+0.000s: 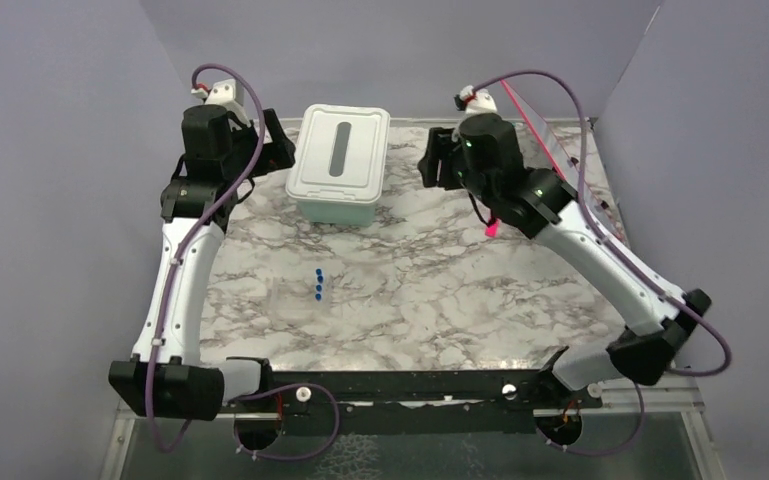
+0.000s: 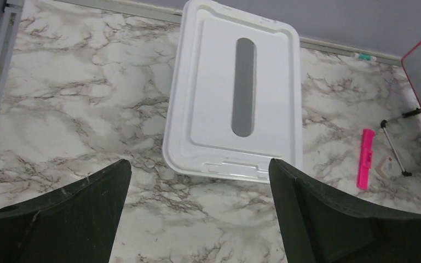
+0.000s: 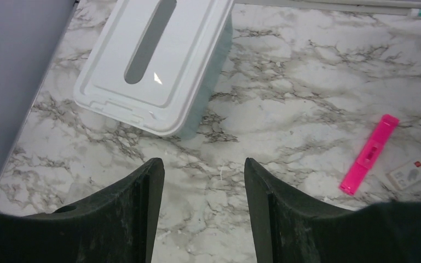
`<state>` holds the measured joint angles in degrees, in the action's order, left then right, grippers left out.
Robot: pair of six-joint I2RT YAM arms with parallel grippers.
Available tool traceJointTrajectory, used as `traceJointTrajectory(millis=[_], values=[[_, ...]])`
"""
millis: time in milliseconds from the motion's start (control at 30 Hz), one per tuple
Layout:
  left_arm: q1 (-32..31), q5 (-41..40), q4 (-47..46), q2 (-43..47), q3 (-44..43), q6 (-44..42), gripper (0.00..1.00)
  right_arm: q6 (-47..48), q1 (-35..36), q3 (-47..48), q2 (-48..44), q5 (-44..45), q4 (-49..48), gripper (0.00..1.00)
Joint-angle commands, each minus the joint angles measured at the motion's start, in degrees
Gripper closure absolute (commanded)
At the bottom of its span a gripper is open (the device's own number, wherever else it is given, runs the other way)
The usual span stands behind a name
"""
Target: Organize the chemistry lab equipment
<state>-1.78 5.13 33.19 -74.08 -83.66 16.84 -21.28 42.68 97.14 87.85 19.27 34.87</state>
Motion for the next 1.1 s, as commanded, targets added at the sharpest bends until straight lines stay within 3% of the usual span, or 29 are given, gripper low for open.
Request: traceJointTrajectory(millis=[0,167,367,733,1067], values=[[-3.20,-0.29,0.56,5.12,4.65,-2.62,0.01,4.44,-0.20,-10.71,-11.75,4.22,-1.63,0.39],[-3.23,-2.61,1.91,13.02,8.40,-2.34,0.01,7.76,-0.22,-17.77,-25.81,4.61,-1.94,0.39],[-3.25,-11.17,5.19,23.99,10.22,-0.04,0.01,8.44,-0.22,-20.65,-37.34,8.67,0.01,0.36],[-3.23,-12.94,21.86,30.86,2.15,0.83,0.01,6.35,-0.22,-18.60,-45.83,10.46,13.81,0.21],[-3.25,-14.43,25.41,33.11,2.13,0.86,0.01,4.32,-0.22,-22.47,-48.42,10.08,15.16,0.16]])
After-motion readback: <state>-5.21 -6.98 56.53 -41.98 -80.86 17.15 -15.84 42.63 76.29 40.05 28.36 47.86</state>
